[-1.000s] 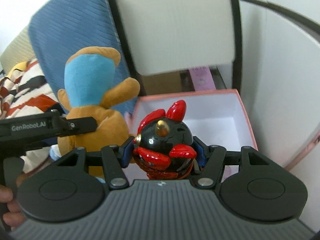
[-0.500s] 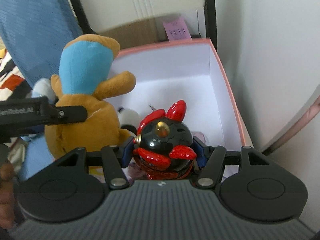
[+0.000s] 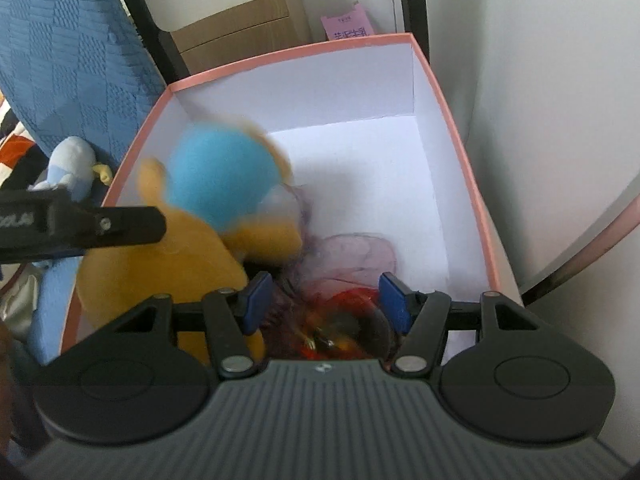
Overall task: Organize objects
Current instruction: 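Lower the figurine and bear into the pink box and open both tools, then withdraw both tools from the pink box toward the seat, then grasp the white penguin with the left tool while the right tool grasps the pink figure, then lift the penguin with the left tool while the right tool lifts the pink figure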
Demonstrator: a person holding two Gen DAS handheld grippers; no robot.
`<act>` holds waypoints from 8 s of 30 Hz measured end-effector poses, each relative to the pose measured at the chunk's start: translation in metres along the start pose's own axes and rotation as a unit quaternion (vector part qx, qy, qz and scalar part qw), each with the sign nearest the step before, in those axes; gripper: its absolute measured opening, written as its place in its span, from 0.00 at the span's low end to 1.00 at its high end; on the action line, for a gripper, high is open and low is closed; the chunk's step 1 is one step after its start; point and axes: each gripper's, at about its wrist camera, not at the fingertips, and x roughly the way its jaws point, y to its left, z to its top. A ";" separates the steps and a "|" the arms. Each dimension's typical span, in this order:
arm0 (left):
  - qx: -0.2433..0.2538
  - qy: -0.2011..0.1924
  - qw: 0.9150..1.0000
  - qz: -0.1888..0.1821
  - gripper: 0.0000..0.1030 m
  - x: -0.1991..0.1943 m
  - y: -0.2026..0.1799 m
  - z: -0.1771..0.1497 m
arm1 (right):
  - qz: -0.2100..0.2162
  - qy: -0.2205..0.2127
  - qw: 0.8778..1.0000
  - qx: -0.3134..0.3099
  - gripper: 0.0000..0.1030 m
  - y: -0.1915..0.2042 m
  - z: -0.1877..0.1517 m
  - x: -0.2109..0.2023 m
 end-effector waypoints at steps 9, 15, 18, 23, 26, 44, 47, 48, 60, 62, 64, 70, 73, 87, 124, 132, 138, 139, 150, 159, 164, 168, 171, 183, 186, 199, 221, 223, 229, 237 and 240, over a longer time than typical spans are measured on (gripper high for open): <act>0.006 -0.045 0.999 -0.011 0.85 -0.050 0.003 0.005 | -0.008 -0.030 0.999 0.010 0.63 0.008 0.009 -0.034; 0.035 -0.091 0.995 -0.004 0.85 -0.100 0.005 0.005 | 0.001 -0.060 0.998 0.008 0.63 0.029 0.010 -0.075; 0.046 -0.112 0.993 -0.003 0.85 -0.127 0.009 0.002 | 0.007 -0.076 0.997 0.002 0.63 0.044 0.011 -0.095; 0.055 -0.145 0.988 -0.007 0.85 -0.168 0.019 -0.005 | 0.013 -0.100 0.995 -0.006 0.63 0.070 0.006 -0.126; 0.055 -0.161 0.985 -0.013 0.85 -0.193 0.028 -0.011 | 0.006 -0.114 0.993 -0.021 0.63 0.088 0.001 -0.144; 0.040 -0.214 0.975 -0.035 0.85 -0.287 0.105 -0.072 | 0.032 -0.136 0.990 -0.032 0.63 0.171 -0.059 -0.200; 0.032 -0.216 0.975 -0.034 0.85 -0.295 0.123 -0.084 | 0.032 -0.135 0.990 -0.030 0.63 0.182 -0.072 -0.200; 0.030 -0.216 0.975 -0.033 0.85 -0.297 0.129 -0.088 | 0.032 -0.135 0.990 -0.030 0.63 0.186 -0.075 -0.199; 0.022 -0.202 0.979 -0.029 0.85 -0.298 0.188 -0.118 | 0.035 -0.132 0.990 -0.021 0.63 0.229 -0.109 -0.176; 0.027 -0.200 0.979 -0.028 0.85 -0.296 0.195 -0.121 | 0.031 -0.132 0.991 -0.018 0.63 0.235 -0.115 -0.170; 0.031 -0.196 0.980 -0.026 0.85 -0.293 0.203 -0.123 | 0.027 -0.135 0.990 -0.019 0.63 0.239 -0.120 -0.167; 0.034 -0.194 0.980 -0.020 0.85 -0.297 0.226 -0.124 | 0.030 -0.135 0.990 0.003 0.63 0.246 -0.125 -0.153; 0.032 -0.192 0.981 -0.018 0.85 -0.295 0.235 -0.124 | 0.026 -0.137 0.990 -0.002 0.63 0.253 -0.127 -0.147; 0.048 -0.222 0.974 0.010 0.95 -0.239 0.245 -0.104 | 0.026 -0.102 0.994 -0.008 0.65 0.258 -0.109 -0.079; 0.178 -0.113 0.938 0.273 1.00 -0.005 0.325 0.022 | -0.050 -0.095 0.993 -0.040 0.40 0.279 0.027 0.158; 0.251 -0.083 0.901 0.343 1.00 0.022 0.316 0.016 | -0.076 -0.092 0.993 -0.022 0.40 0.278 0.043 0.183; 0.255 -0.069 0.895 0.359 1.00 0.036 0.321 0.023 | -0.084 -0.079 0.993 0.013 0.33 0.266 0.051 0.200; 0.253 -0.068 0.896 0.359 1.00 0.037 0.322 0.024 | -0.081 -0.078 0.993 0.021 0.30 0.263 0.052 0.202; 0.210 -0.072 0.915 0.336 0.96 0.028 0.335 0.036 | -0.052 -0.089 0.995 -0.005 0.14 0.272 0.043 0.177; 0.132 -0.094 0.951 0.263 0.93 -0.012 0.342 0.028 | -0.029 -0.085 0.994 -0.057 0.14 0.282 0.011 0.146; 0.084 -0.099 0.966 0.223 0.92 -0.032 0.337 0.003 | -0.007 -0.065 0.996 -0.068 0.14 0.281 -0.012 0.129; 0.046 -0.102 0.973 0.200 0.92 -0.046 0.336 -0.009 | 0.001 -0.051 0.996 -0.076 0.14 0.288 -0.022 0.123; -0.011 -0.104 0.983 0.151 0.91 -0.060 0.343 -0.018 | 0.011 -0.046 0.995 -0.093 0.14 0.289 -0.032 0.119; -0.086 -0.098 0.985 0.110 0.91 -0.090 0.337 -0.065 | 0.033 -0.024 0.990 -0.138 0.14 0.294 -0.070 0.080; -0.100 -0.074 0.988 0.092 0.93 -0.086 0.338 -0.070 | 0.033 -0.012 0.989 -0.143 0.14 0.293 -0.080 0.079; -0.146 -0.027 0.988 0.051 1.00 -0.071 0.367 -0.062 | 0.035 0.016 0.990 -0.134 0.43 0.292 -0.085 0.091; -0.121 -0.013 0.991 0.061 1.00 -0.055 0.366 -0.048 | 0.013 0.005 0.992 -0.122 0.60 0.286 -0.070 0.117; -0.122 -0.017 0.990 0.062 0.99 -0.057 0.365 -0.049 | 0.005 0.004 0.992 -0.125 0.52 0.288 -0.072 0.119; -0.129 -0.036 0.989 0.066 0.94 -0.063 0.363 -0.054 | 0.005 -0.006 0.992 -0.125 0.50 0.286 -0.073 0.112; -0.139 -0.052 0.986 0.071 0.92 -0.067 0.359 -0.060 | 0.013 -0.010 0.994 -0.106 0.50 0.278 -0.072 0.096; -0.140 -0.060 0.986 0.067 0.91 -0.071 0.354 -0.063 | 0.018 -0.014 0.994 -0.105 0.50 0.278 -0.072 0.086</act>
